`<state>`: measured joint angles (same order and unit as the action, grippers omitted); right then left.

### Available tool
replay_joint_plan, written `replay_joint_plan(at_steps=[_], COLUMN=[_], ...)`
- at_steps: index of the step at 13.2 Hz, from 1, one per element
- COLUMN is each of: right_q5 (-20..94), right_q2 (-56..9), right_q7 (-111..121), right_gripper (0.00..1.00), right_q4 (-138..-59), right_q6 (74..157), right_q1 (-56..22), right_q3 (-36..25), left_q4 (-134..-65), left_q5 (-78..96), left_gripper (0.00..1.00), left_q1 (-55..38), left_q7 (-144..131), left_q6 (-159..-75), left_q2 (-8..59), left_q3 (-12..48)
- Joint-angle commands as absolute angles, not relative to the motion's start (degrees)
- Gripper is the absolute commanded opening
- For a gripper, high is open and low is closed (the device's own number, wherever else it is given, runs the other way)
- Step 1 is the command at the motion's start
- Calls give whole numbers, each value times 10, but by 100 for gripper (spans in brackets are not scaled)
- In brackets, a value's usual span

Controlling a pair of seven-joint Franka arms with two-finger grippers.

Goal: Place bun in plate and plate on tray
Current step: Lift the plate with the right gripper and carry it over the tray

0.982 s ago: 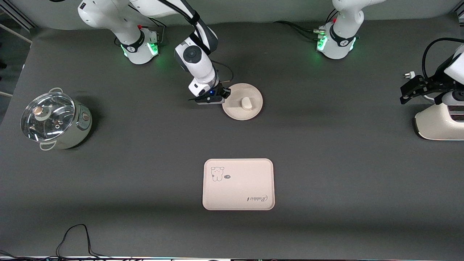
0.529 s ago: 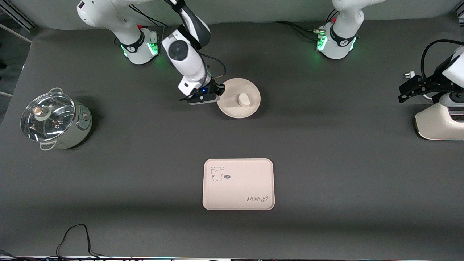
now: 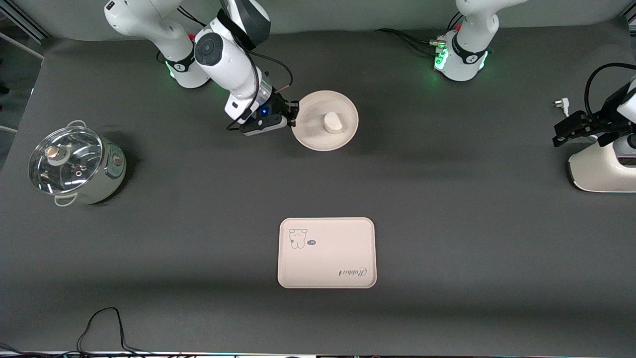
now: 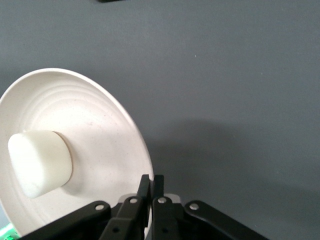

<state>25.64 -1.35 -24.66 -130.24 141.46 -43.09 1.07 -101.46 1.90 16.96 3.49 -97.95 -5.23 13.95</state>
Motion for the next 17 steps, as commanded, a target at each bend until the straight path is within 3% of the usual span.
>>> replay_joint_plan(at_steps=[1, 11, 14, 17], right_q5=[271, 229, 225, 226], right_q2=[-102, -453, -515, -553], right_q7=[-210, -173, -173, -172], right_gripper=[0, 0, 0, 0], right_q4=[-1190, -682, -603, -597], right_q6=[1379, 1213, 1213, 1243], right_q1=[-396, -266, -257, -258], right_q3=[8, 7, 7, 7], left_q4=[-1006, -1006, -1006, -1008], left_q5=[26, 16, 15, 15], left_gripper=[100, 100, 100, 100], left_q1=[176, 171, 171, 175], left_q7=[36, 3, 5, 12], left_q6=[-983, -968, -960, -943], left_q2=[-52, -69, -67, -66], left_q3=[142, 151, 152, 151])
